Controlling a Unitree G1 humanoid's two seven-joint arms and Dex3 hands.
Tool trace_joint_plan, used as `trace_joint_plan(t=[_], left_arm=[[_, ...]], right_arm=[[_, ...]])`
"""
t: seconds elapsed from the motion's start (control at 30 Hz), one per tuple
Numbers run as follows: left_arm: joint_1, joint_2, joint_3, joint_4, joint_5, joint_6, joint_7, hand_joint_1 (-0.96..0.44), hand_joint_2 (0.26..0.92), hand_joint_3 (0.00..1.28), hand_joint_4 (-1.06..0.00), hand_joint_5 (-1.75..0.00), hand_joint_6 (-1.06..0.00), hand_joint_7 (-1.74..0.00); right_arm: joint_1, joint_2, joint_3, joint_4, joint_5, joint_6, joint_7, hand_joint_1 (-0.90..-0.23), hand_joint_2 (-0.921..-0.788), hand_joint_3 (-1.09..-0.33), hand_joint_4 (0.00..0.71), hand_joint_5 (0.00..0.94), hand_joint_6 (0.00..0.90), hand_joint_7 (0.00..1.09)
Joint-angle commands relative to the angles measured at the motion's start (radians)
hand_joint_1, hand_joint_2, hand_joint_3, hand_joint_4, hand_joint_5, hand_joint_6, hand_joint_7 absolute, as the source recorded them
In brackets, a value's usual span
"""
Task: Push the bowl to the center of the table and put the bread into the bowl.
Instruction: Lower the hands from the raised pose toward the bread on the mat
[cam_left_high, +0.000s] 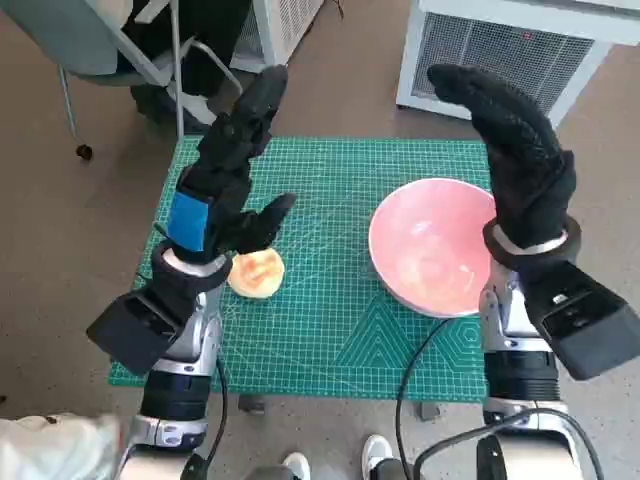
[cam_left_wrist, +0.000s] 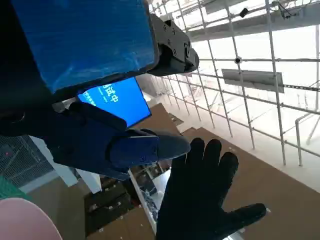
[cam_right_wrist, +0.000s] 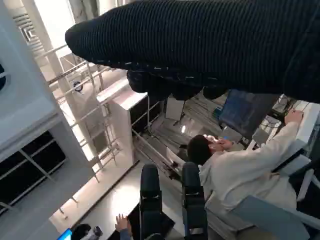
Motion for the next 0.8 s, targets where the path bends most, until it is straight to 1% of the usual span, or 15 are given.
trace_joint_plan(t=[0.03,0.47,0.8], left_arm=[[0.012,-0.005,-0.003,-0.02,-0.019,0.01,-0.007,-0.61,0.921,0.37,-0.23,0.0,-0.37,-0.02],[0.018,-0.007,-0.005,-0.024,-0.025,0.014,-0.013,-0.6,0.921,0.36,-0.23,0.0,-0.37,-0.02],[0.025,-0.005,-0.003,-0.024,-0.019,0.015,-0.008,-0.61,0.921,0.36,-0.23,0.0,-0.37,-0.02]], right_arm=[[0.025,-0.001,0.001,-0.004,0.008,0.011,0.005,-0.546,-0.921,-0.794,0.266,0.021,-0.001,0.65],[0.033,0.0,0.001,-0.014,-0.007,0.012,-0.007,-0.535,-0.921,-0.799,0.266,0.019,-0.001,0.66],[0.046,-0.008,-0.006,-0.01,0.0,0.006,-0.002,-0.548,-0.921,-0.811,0.262,0.016,-0.001,0.65]])
